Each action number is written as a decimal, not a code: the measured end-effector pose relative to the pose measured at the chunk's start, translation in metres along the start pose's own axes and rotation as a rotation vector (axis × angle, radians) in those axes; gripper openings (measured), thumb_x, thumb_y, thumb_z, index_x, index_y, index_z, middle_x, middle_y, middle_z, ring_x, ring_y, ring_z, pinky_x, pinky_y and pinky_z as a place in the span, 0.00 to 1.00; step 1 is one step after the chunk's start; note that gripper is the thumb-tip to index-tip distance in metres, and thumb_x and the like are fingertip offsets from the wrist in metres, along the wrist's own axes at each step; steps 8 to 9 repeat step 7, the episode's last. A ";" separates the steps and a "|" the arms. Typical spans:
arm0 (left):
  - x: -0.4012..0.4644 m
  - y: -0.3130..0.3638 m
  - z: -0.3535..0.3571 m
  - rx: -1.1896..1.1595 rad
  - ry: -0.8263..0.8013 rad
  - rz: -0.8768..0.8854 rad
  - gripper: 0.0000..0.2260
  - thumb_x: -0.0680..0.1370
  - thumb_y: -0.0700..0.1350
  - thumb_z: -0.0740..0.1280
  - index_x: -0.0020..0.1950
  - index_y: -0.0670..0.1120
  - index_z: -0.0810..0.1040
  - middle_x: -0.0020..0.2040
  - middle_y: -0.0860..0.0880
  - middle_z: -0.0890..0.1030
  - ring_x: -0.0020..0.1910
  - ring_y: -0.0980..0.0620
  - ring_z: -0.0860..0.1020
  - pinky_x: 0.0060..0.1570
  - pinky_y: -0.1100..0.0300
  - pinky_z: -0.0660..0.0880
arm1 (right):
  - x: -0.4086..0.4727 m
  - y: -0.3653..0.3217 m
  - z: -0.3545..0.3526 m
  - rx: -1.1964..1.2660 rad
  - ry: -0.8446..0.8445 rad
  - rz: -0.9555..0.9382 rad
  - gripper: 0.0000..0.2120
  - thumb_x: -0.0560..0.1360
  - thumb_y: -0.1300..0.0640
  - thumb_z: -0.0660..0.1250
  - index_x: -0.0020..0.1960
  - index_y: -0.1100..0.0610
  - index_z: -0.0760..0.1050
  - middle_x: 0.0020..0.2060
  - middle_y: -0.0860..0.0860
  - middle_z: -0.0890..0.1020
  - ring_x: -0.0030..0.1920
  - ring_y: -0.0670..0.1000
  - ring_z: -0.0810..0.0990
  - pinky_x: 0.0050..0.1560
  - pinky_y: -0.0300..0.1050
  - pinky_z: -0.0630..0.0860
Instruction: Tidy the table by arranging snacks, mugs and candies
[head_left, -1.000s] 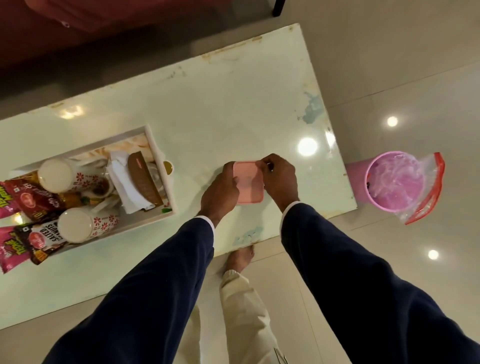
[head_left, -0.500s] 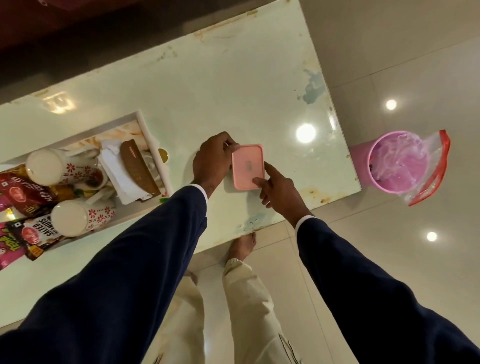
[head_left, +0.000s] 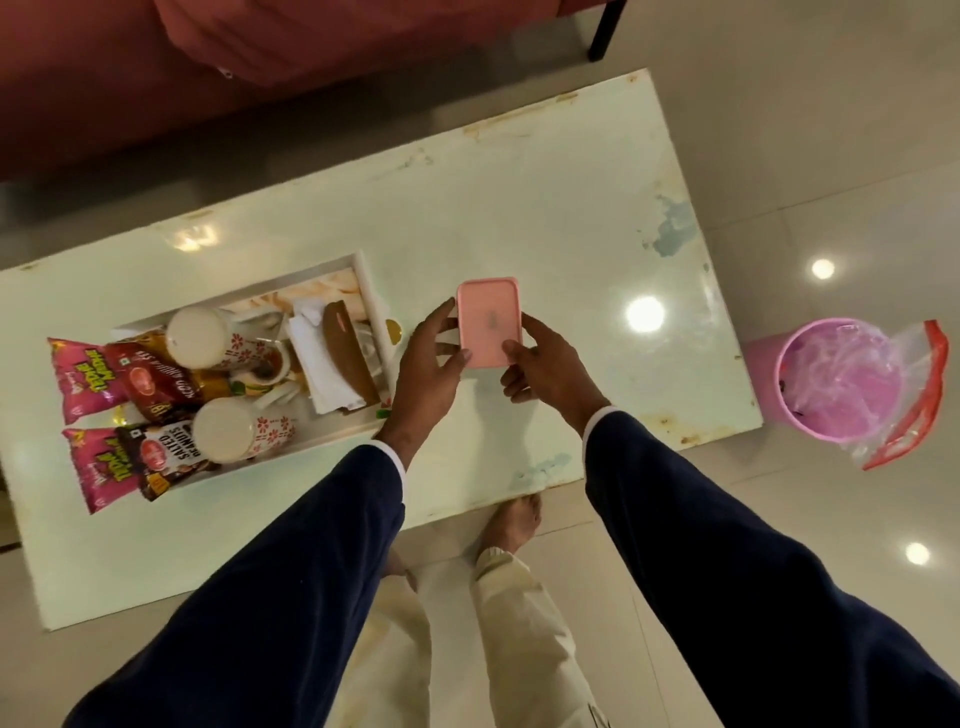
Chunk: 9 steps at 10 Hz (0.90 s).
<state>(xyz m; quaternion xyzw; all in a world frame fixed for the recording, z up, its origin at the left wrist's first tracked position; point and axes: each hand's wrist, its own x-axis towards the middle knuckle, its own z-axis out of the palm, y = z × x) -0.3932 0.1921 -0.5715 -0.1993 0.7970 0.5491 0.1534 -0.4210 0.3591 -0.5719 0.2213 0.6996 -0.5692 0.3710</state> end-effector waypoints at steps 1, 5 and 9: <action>0.004 -0.009 -0.021 0.101 0.094 0.098 0.29 0.79 0.34 0.67 0.78 0.51 0.66 0.69 0.46 0.75 0.61 0.49 0.76 0.53 0.58 0.77 | 0.016 -0.017 0.025 -0.115 -0.018 -0.044 0.26 0.83 0.55 0.62 0.79 0.48 0.62 0.35 0.56 0.83 0.30 0.52 0.82 0.37 0.47 0.84; 0.031 -0.032 -0.038 0.778 0.014 0.199 0.35 0.81 0.44 0.67 0.83 0.49 0.51 0.67 0.41 0.73 0.62 0.40 0.76 0.66 0.44 0.73 | 0.040 -0.024 0.053 -0.299 0.021 -0.031 0.21 0.83 0.55 0.59 0.75 0.50 0.67 0.35 0.56 0.82 0.31 0.52 0.81 0.30 0.43 0.82; 0.003 -0.006 -0.065 1.069 -0.051 0.250 0.36 0.82 0.60 0.59 0.83 0.48 0.46 0.82 0.43 0.55 0.78 0.37 0.61 0.75 0.30 0.47 | 0.006 -0.046 0.046 -0.645 0.053 -0.065 0.27 0.81 0.44 0.62 0.73 0.57 0.61 0.54 0.62 0.82 0.50 0.64 0.84 0.53 0.61 0.81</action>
